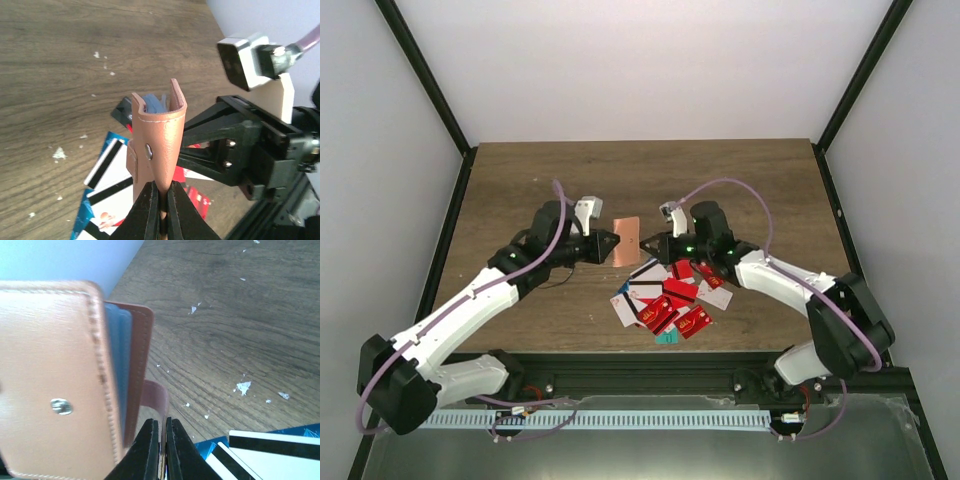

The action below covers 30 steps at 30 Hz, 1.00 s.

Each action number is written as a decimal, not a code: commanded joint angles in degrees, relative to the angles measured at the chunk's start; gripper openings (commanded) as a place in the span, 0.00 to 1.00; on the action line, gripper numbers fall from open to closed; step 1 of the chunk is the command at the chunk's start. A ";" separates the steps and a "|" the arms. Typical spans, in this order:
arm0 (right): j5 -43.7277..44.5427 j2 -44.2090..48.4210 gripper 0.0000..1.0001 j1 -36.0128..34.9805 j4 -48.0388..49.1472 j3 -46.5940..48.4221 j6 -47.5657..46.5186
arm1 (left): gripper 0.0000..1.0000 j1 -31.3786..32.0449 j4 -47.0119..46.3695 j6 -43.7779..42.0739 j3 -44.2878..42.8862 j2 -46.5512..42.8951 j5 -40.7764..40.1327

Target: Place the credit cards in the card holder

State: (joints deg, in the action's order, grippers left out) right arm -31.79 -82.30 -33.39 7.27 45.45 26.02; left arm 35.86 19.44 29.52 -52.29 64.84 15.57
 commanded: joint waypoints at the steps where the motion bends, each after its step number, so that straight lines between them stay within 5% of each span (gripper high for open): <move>1: -1.01 -2.26 0.01 0.50 -1.36 5.50 -0.48 | 0.04 0.03 1.56 -2.47 -1.49 1.61 -7.73; 5: -2.46 -8.38 0.01 0.46 -4.78 9.73 0.04 | 0.04 -1.01 3.82 -3.86 -1.04 5.07 -13.61; 15: -9.41 -21.13 0.01 0.39 -4.31 14.99 1.73 | 0.07 -10.73 -0.88 -6.45 3.70 14.13 -9.75; 16: -9.82 -21.87 0.01 0.31 -4.43 15.45 1.72 | 0.11 -11.76 -0.88 -6.44 3.86 15.59 -9.62; 20: -11.56 -24.23 0.01 -0.16 -4.43 16.64 2.11 | 0.55 -14.56 1.39 -3.06 3.28 20.66 -14.34; 23: -11.81 -24.76 0.01 -0.31 -4.82 17.07 2.12 | 0.78 -14.37 1.56 -2.57 3.84 20.61 -14.70; 30: -11.99 -23.33 0.01 -0.37 -6.84 18.15 1.06 | 0.91 -9.45 2.57 -4.17 2.86 16.96 -13.24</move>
State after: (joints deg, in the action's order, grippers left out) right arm -42.46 -106.98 -33.56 1.85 60.45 27.94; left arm 23.90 21.85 26.57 -48.49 84.18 1.48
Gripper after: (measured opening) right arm 0.046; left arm 0.906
